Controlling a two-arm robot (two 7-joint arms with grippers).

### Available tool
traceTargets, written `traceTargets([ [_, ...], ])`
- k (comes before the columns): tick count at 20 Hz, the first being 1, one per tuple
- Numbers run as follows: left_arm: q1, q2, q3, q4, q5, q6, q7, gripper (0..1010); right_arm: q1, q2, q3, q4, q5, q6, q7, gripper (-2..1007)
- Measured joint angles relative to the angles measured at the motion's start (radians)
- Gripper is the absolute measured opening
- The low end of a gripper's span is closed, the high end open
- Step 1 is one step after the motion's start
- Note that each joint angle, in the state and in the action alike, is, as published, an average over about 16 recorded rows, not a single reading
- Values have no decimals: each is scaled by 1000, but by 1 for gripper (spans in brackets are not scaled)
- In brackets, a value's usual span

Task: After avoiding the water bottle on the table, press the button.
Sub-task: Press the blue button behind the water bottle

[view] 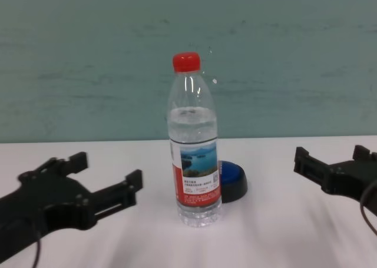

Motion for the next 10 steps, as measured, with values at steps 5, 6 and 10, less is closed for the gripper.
traceTargets([
  [5,-56,7,36,70,-7,-25,-25,1000,0,0,0,0,0,0,0,1003],
  [6,-66,7,41,81,-7,-27,-27,1000,0,0,0,0,0,0,0,1003],
  [10,-100,5,57,118,-12,-34,-30,1000,0,0,0,0,0,0,0,1003],
])
